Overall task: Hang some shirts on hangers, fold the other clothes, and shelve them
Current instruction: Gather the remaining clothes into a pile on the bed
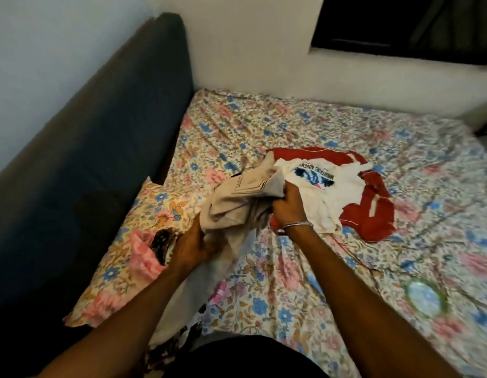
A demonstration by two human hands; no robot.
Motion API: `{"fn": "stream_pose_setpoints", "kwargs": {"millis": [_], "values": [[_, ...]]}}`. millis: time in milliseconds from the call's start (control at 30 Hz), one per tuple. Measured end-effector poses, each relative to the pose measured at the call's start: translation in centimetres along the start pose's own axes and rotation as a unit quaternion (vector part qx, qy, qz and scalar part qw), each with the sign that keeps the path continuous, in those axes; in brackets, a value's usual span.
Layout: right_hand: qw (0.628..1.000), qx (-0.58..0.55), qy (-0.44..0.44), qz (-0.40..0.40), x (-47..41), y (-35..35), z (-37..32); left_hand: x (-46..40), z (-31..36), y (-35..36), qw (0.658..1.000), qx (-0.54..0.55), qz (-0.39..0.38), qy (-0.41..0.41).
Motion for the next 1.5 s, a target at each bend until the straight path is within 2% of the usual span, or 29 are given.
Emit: {"fn": "stream_pose_setpoints", "kwargs": {"millis": [133,300,467,533,633,733,833,967,1067,1167,1233,1300,1400,1500], "values": [[0.997,0.032,-0.024,0.059,-2.6,-8.5,-4.7,-6.3,5.5,2.9,0.998,-0.039,0.043,-0.003],[0.978,0.011,-0.048,0.204,-6.7,-20.8,-9.7,-19.4,17.0,1.9,0.99,-0.068,0.1,0.071],[0.946,-0.064,-0.069,0.31,-8.8,-29.6,-12.6,-28.8,26.5,2.5,0.976,-0.028,0.15,0.155],[0.938,-0.055,-0.061,0.336,-9.9,-31.1,-11.7,-30.9,27.6,4.2,0.977,-0.008,0.125,0.171],[0.953,0.042,0.033,0.299,-11.0,-30.9,-7.0,-30.4,26.7,8.1,0.984,0.018,0.001,0.176],[0.951,0.203,0.166,0.163,-10.6,-28.5,1.5,-25.8,22.4,11.8,0.985,-0.045,-0.085,0.143],[0.94,0.23,0.236,0.092,-8.7,-23.1,10.7,-17.5,14.8,12.8,0.992,-0.067,-0.096,0.043],[0.933,0.266,0.243,0.011,-4.7,-13.0,18.3,-4.9,5.6,11.1,0.989,-0.076,-0.087,-0.097],[0.928,0.255,0.261,-0.071,-0.6,-3.7,22.2,4.8,-0.9,7.4,0.967,-0.077,-0.048,-0.237],[0.913,0.25,0.285,-0.147,3.7,3.7,25.5,12.9,-5.6,4.6,0.944,-0.073,-0.011,-0.322],[0.899,0.254,0.296,-0.2,6.2,8.5,27.2,16.9,-8.5,3.7,0.928,-0.064,-0.012,-0.367],[0.884,0.254,0.314,-0.237,8.2,11.8,28.3,19.0,-9.6,3.7,0.923,-0.049,-0.023,-0.381],[0.873,0.256,0.337,-0.244,9.7,16.8,28.7,20.0,-11.2,3.5,0.939,-0.038,-0.017,-0.34],[0.887,0.243,0.317,-0.232,9.9,20.4,27.6,18.7,-12.6,3.1,0.941,-0.022,0.005,-0.338]]}}
Point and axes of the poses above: each hand's wrist, its own x-axis away from the middle knuckle, its own y-axis out of the palm, z = x × y, the point moved 3 cm from there along -x, towards the middle knuckle, and after that the axes turned 13 degrees about y, right-handed, at the moved point
